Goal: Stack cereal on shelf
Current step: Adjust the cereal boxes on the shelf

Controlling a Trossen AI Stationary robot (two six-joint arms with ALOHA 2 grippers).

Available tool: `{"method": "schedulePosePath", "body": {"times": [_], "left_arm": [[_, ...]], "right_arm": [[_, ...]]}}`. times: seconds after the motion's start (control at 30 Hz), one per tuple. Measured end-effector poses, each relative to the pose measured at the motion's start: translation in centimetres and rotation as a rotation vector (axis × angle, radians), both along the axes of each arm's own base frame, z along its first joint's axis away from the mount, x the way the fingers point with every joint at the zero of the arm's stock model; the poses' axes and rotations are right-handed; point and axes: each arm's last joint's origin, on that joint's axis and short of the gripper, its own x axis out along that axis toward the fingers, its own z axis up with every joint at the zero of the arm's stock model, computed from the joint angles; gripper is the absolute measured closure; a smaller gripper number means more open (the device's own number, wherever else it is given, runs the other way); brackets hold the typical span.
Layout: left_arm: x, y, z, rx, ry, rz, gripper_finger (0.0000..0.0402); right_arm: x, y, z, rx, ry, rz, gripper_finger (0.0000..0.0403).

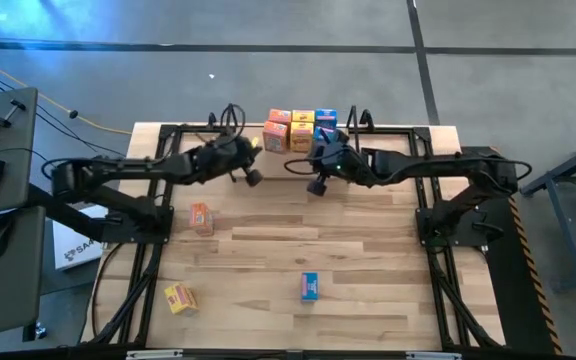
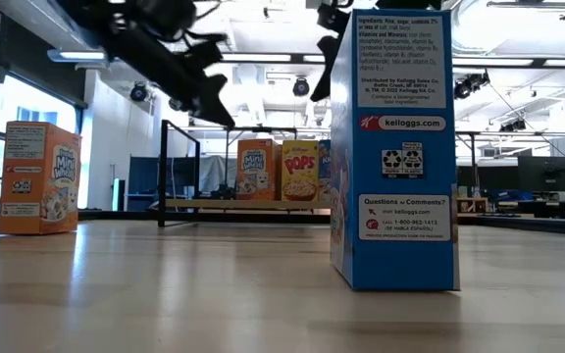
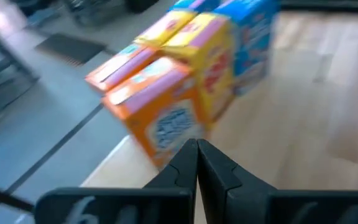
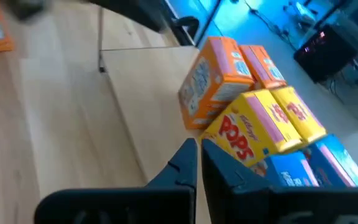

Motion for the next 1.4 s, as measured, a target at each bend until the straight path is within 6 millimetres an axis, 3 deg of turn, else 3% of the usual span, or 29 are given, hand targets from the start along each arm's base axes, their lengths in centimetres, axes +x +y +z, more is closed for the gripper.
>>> {"method": "schedulePosePath", "body": {"times": [0.27, 0.5, 0.9, 1.2, 1.4], "left_arm": [[1.8, 3.4, -0.3, -0.019, 0.109, 0.149, 0.0401], [2.9, 4.5, -0.9, -0.03, 0.137, 0.137, 0.0401], [3.3, 4.6, -1.0, -0.049, 0.094, 0.064, 0.0401], [4.6, 3.5, -0.6, -0.01, 0.059, -0.152, 0.0401], [5.4, 3.7, -1.6, 0.005, 0.056, -0.16, 0.0401]], "right_arm": [[0.1, 0.2, -0.1, -0.004, 0.012, 0.011, 0.0403], [0.1, 0.2, -0.2, -0.004, 0.013, 0.012, 0.0403], [0.1, 0.2, -0.2, -0.002, 0.017, 0.013, 0.0403], [0.1, 0.2, -0.3, 0.001, 0.017, 0.017, 0.0403], [0.1, 0.3, -0.3, 0.007, 0.019, 0.025, 0.0403]]}}
